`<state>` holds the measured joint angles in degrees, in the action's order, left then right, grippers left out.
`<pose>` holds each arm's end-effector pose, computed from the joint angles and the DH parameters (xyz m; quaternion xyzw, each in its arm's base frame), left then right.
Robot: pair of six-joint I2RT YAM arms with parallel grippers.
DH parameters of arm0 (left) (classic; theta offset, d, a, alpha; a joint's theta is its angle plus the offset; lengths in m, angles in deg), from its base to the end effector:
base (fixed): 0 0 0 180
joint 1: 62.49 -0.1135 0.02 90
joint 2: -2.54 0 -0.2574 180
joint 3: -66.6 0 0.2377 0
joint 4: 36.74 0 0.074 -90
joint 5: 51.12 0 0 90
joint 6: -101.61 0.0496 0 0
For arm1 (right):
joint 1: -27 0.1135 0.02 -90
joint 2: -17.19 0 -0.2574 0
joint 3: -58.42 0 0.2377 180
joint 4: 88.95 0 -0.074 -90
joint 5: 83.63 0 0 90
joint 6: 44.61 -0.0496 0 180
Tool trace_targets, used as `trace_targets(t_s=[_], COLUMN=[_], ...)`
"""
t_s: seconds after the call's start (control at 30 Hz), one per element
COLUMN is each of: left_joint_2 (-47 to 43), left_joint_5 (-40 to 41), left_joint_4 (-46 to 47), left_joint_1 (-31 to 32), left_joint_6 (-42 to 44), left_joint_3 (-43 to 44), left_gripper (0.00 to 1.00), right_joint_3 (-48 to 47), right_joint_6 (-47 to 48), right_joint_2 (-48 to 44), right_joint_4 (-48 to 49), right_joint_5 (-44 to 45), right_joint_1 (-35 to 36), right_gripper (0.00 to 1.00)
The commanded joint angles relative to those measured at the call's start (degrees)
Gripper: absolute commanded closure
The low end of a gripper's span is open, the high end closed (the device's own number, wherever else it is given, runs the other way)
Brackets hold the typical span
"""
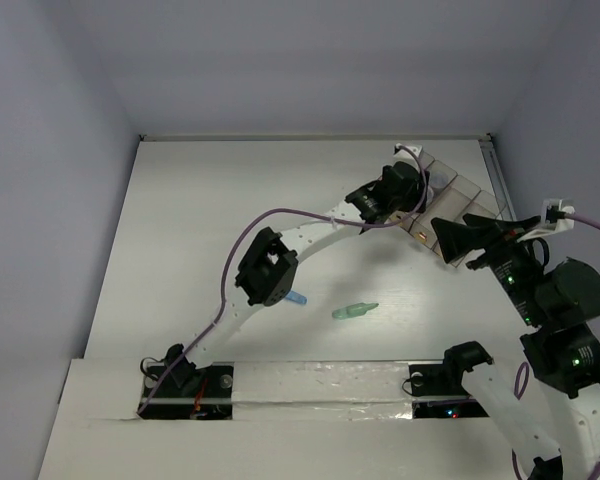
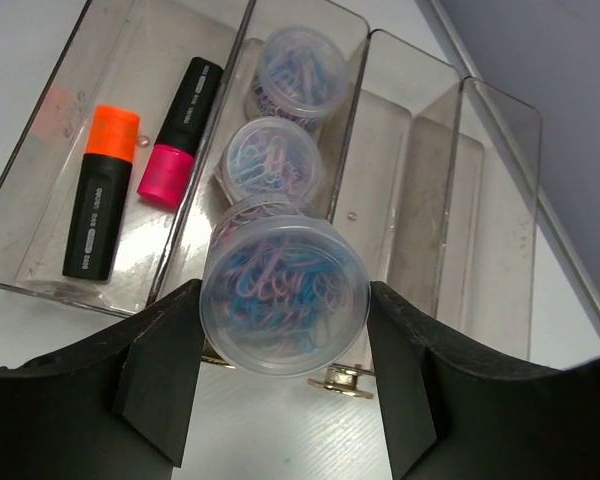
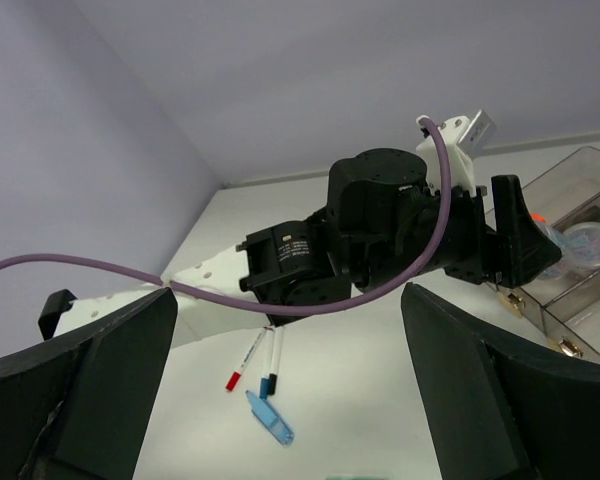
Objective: Sort the stationery into containers
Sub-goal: Place the stationery in the storage box.
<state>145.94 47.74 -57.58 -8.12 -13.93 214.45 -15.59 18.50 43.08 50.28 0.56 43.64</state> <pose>0.3450 -0.4683 0.2507 0.1539 0.7847 -0.3362 0.4976 0.0651 0.0247 0.4187 0.0210 0.6602 0.3092 0.6841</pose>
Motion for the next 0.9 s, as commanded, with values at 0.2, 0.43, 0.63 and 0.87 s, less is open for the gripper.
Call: trace_targets(t_s=[0.2, 0.43, 0.63, 0.87], left_joint_2=[1.01, 1.98, 1.45, -2.23], left_joint_5=[4.41, 3.44, 3.79, 3.27], left_joint_4=[2.00, 1.82, 1.74, 2.96], left_joint_1=[0.39, 0.39, 0.39, 0.39], left_joint_6=[3.30, 3.31, 3.30, 3.57], left_joint_3=[4.32, 5.11, 5.11, 4.50], left_gripper=[0.58, 0.48, 0.27, 0.06], right_joint_3=[0.95, 1.21, 1.57, -0.37], right_joint_6=[1.32, 1.32, 0.97, 1.41], right_joint_2=[-1.10, -1.28, -1.37, -0.93], right_joint_4=[-0.22, -0.74, -0.83, -1.88], right_joint_5=[-0.61, -0.53, -0.70, -1.58], right_joint_1=[0.58, 0.58, 0.58, 0.58], right_gripper=[0.00, 0.00, 0.00, 0.00])
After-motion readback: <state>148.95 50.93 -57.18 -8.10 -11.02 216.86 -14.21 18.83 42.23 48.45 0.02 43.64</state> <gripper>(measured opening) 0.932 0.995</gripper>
